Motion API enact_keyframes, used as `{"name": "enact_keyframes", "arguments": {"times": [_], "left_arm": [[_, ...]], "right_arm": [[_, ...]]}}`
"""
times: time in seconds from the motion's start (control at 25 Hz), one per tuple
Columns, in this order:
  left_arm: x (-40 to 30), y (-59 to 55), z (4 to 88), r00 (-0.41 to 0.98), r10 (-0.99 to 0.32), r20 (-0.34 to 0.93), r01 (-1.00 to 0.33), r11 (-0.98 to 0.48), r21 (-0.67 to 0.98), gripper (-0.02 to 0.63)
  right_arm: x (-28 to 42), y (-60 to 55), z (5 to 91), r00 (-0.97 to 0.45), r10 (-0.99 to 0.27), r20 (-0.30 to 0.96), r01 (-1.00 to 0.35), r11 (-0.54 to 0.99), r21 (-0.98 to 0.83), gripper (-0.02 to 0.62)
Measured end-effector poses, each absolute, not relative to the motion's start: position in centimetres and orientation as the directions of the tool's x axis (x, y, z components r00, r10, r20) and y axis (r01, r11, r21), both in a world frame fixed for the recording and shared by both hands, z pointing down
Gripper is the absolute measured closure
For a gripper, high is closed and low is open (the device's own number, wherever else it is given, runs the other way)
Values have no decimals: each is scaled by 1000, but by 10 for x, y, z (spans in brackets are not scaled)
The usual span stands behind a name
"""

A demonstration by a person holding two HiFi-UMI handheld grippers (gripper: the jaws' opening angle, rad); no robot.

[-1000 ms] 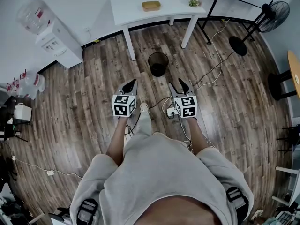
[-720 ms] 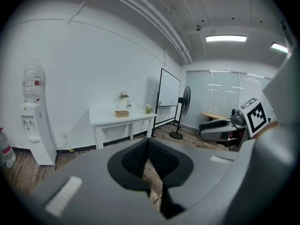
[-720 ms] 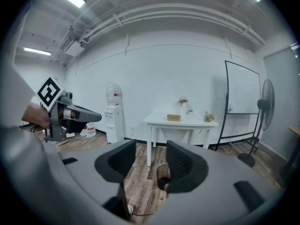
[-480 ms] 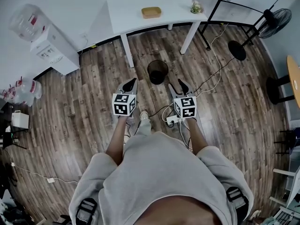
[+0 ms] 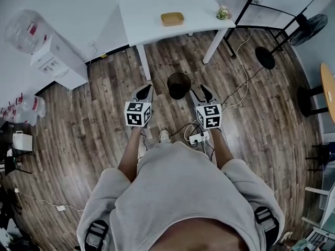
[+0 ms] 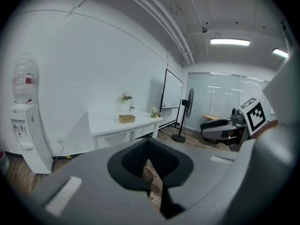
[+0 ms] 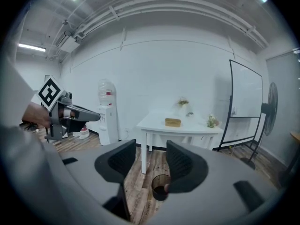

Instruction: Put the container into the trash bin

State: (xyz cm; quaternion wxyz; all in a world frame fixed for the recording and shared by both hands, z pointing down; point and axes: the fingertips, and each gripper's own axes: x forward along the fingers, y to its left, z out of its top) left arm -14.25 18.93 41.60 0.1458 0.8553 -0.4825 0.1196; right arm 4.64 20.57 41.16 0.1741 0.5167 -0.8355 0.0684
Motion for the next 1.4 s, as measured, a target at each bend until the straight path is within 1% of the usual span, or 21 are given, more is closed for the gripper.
{"name": "enact_keyframes", "arguments": {"times": [0.36,0.64,1.4], "left_arm": [[-170,134,423,520,-782,344,-853,-500,151,595],[-182,112,429,523,-775,356,-850,-502,156,595],[-174,64,445,540,-752,379,-839,-518,167,595]], "right_arm": [[23,151,415,-386,-845,371,-893,444,81,416],[10,131,424,-382,-837,392,-895,440,69,416],[11,87,446,-379,-824,420,-897,438,50,416]]}}
